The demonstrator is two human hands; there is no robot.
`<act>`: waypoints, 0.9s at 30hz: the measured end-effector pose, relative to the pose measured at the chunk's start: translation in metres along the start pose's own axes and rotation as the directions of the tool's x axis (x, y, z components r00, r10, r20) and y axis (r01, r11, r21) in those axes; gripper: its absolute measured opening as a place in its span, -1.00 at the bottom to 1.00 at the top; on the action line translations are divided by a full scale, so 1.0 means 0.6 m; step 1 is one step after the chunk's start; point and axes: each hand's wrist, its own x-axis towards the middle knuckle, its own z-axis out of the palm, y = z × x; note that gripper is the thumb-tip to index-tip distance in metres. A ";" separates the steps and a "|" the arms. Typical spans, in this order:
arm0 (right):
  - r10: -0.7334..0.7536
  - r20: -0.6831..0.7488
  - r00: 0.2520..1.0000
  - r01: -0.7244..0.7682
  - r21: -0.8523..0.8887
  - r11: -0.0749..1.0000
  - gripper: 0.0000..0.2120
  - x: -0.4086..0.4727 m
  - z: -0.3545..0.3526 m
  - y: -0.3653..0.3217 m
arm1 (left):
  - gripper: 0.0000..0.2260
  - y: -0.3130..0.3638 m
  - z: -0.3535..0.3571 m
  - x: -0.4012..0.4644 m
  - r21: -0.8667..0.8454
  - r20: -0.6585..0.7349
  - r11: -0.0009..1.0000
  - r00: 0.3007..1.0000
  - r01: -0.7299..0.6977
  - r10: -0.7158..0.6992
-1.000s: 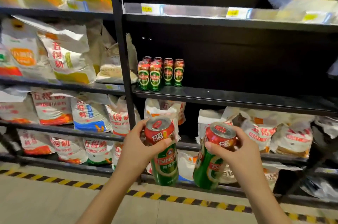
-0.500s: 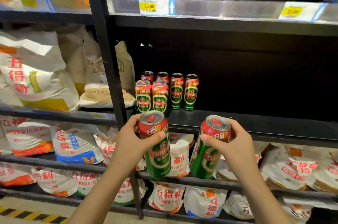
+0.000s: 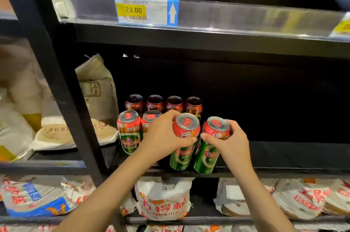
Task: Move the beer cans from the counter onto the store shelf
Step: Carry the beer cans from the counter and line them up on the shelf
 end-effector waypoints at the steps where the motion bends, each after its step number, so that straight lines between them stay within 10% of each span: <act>1: 0.002 0.000 1.000 -0.002 0.003 1.000 -0.49 0.011 0.004 0.004 | -0.47 0.000 0.005 0.009 0.000 -0.002 1.000 1.000 0.000 0.000; 21: 0.025 -0.022 0.999 -0.025 -0.023 0.999 -0.43 0.099 0.063 0.084 | -0.56 -0.025 0.008 0.124 0.593 0.227 0.800 0.972 -0.094 -0.054; 27: -0.042 -0.006 0.999 0.040 -0.141 0.989 -0.27 0.087 0.075 0.079 | -0.56 -0.046 -0.005 0.140 0.536 0.314 0.837 0.946 -0.109 -0.078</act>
